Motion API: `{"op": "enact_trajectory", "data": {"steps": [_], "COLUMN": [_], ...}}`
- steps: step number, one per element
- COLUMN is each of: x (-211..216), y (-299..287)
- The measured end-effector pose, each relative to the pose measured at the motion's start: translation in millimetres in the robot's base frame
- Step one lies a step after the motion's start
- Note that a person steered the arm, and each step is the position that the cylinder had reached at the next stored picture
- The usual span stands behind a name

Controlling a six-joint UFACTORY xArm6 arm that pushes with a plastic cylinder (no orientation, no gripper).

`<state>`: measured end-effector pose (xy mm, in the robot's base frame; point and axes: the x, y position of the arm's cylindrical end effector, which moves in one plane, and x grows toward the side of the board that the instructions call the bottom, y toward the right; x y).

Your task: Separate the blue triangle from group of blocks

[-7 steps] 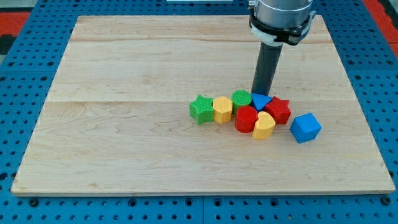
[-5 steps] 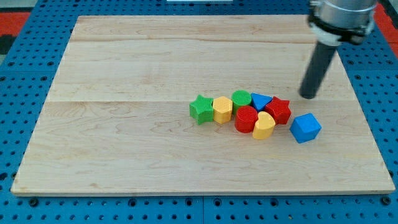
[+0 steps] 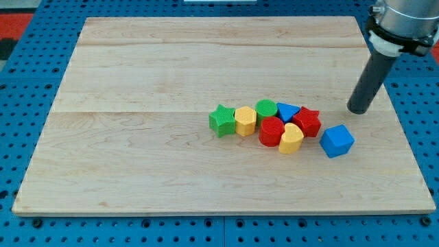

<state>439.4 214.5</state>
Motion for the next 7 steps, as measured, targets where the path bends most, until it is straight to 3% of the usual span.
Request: {"op": "enact_trajectory", "data": {"steps": [1, 3, 4, 6, 7], "x": [-3, 1, 30, 42, 37], "y": [-30, -31, -40, -148, -166]}}
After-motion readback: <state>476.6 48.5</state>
